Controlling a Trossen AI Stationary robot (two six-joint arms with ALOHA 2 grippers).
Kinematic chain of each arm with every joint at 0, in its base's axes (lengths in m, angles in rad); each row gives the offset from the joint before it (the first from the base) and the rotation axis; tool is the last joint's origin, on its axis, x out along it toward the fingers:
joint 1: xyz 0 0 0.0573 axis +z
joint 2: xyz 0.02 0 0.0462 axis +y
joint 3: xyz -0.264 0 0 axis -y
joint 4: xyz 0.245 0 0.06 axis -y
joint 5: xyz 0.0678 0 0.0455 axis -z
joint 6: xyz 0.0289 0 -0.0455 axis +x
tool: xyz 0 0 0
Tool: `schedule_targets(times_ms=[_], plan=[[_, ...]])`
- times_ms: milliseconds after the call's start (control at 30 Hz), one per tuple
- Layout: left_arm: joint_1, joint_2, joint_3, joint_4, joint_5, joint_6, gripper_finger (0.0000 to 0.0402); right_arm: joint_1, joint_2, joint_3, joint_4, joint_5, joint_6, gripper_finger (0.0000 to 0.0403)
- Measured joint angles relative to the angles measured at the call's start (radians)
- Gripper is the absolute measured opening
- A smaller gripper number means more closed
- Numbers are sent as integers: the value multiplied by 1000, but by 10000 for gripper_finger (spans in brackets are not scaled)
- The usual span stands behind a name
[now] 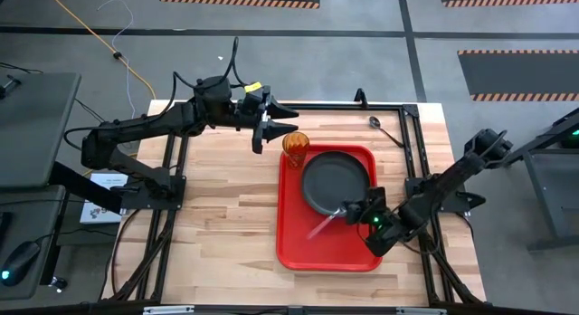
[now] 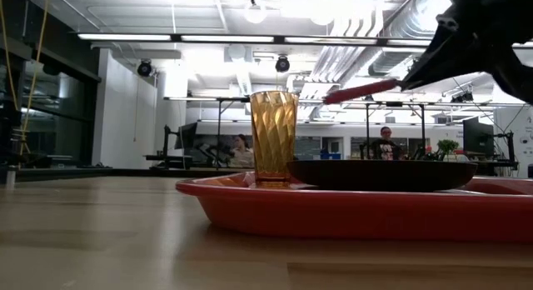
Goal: Pick and place plate/cup/fork/spoon on tray
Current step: Put the pink fork on the red tray to the bottom of the black plate
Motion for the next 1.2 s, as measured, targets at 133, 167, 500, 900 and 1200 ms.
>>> schedule_targets(times_ms=[133, 167, 500, 900, 1200], plan=[[0, 0, 0, 0, 0, -2, 200, 5, 0, 71, -210, -49, 63, 0], [0, 0, 0, 0, 0, -7, 200, 11, -1, 86, -252, -65, 73, 0], [-1, 0, 0, 0, -1, -9, 200, 116, 1, 112, -361, -79, 151, 0], [-1, 0, 0, 8, -1, -8, 200, 69, 66, 110, -350, -48, 158, 0], [-8, 0, 0, -1, 10, -9, 200, 59, -66, 110, -437, 183, 155, 0]])
